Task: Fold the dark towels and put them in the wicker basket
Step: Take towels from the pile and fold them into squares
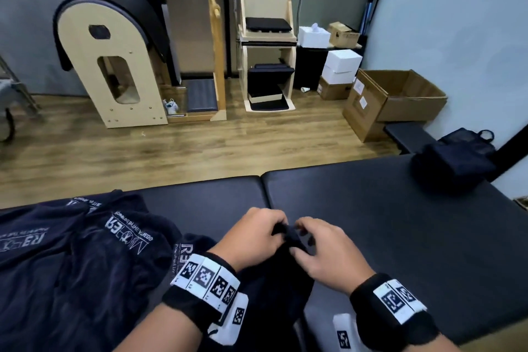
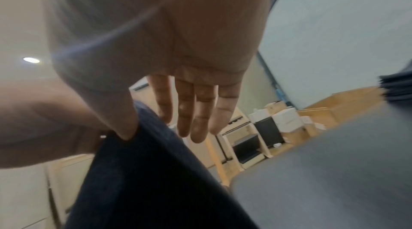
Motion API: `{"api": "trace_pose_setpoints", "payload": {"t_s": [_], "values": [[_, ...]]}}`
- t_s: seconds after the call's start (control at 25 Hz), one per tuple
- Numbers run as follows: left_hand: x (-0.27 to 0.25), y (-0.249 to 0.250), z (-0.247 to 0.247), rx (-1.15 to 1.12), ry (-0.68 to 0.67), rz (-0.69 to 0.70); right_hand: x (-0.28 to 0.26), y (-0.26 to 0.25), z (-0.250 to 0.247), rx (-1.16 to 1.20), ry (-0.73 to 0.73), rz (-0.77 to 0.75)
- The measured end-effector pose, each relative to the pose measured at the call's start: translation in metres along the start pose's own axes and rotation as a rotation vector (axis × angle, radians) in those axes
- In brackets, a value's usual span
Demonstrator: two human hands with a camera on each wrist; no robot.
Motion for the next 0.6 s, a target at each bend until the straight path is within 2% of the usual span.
{"api": "trace_pose_setpoints", "payload": {"t_s": [0.12, 0.28, 0.48, 0.6], "values": [[0.011, 0.006, 0.012, 0.028, -0.009, -0.061, 0.019, 0.001, 0.001, -0.073, 0.058, -0.121], [0.011, 0.015, 0.018, 0.161, -0.082, -0.180, 0.030, 0.045, -0.027, 0.119, 0.109, -0.019], [0.016, 0.026, 0.014, 0.164, -0.093, -0.368, 0.041, 0.109, -0.081, 0.284, 0.265, 0.087], [0.020, 0.038, 0.005, 0.253, -0.056, -0.439, 0.047, 0.138, -0.100, 0.349, 0.266, 0.119]]}}
Point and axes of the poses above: each hand's wrist, its own x-axis towards the middle knuckle, its own z-axis out of the palm, y = z × x, the point moved 1 cm from there along x, towards the middle knuckle, and after that the axes turned 2 degrees about -y, right-handed, at the moved point
